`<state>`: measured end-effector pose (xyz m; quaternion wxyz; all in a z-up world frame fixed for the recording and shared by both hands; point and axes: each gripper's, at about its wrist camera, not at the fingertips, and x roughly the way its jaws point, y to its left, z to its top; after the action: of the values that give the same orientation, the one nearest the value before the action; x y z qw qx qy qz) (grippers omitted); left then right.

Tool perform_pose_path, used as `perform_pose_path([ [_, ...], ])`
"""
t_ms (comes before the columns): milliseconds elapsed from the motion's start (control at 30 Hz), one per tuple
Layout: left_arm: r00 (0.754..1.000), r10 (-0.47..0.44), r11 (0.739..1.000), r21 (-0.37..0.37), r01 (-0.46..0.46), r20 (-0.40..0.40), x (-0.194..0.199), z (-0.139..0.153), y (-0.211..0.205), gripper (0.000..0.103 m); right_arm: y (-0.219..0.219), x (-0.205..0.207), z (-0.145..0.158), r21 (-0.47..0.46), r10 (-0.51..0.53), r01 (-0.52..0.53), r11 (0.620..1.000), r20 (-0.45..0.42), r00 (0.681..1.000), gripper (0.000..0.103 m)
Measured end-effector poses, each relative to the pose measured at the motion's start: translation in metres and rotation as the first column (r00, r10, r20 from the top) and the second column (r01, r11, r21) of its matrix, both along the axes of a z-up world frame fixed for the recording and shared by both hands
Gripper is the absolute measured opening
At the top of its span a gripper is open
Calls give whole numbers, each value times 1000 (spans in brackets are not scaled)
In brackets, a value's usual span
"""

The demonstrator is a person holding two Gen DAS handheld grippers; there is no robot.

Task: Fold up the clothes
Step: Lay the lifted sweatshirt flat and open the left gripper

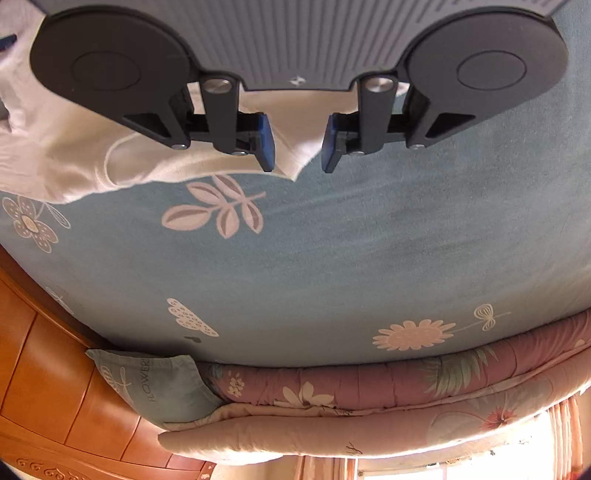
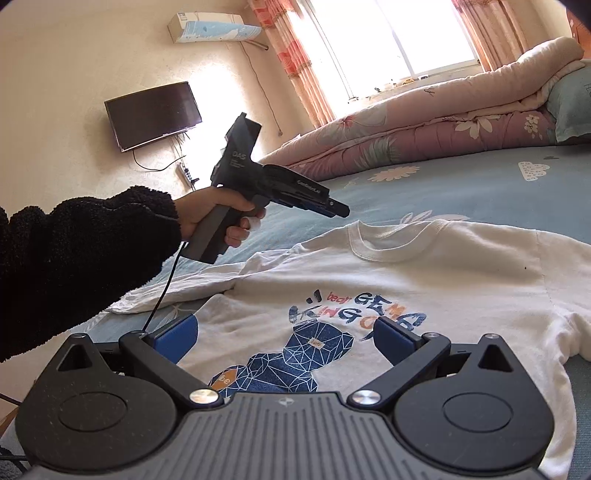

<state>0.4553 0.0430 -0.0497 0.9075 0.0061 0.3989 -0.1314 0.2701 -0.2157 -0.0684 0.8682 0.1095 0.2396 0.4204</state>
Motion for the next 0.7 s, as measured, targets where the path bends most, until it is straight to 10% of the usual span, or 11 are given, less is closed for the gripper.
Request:
perform_pose_path([
  [200,992,45,999,19,-43,-120,-14,-35,5,43,1,4,-1,6,-10,10,1000,-10,1000,103],
  [467,983,175,980,105,-169,-52,26,-34,11,45,3,7,-5,-9,-14,14,1000,-25,1000,103],
  [700,992,62,998,-6,-63,-107,-52,-3,10,57,3,6,-4,-2,-18,18,1000,-22,1000,103],
])
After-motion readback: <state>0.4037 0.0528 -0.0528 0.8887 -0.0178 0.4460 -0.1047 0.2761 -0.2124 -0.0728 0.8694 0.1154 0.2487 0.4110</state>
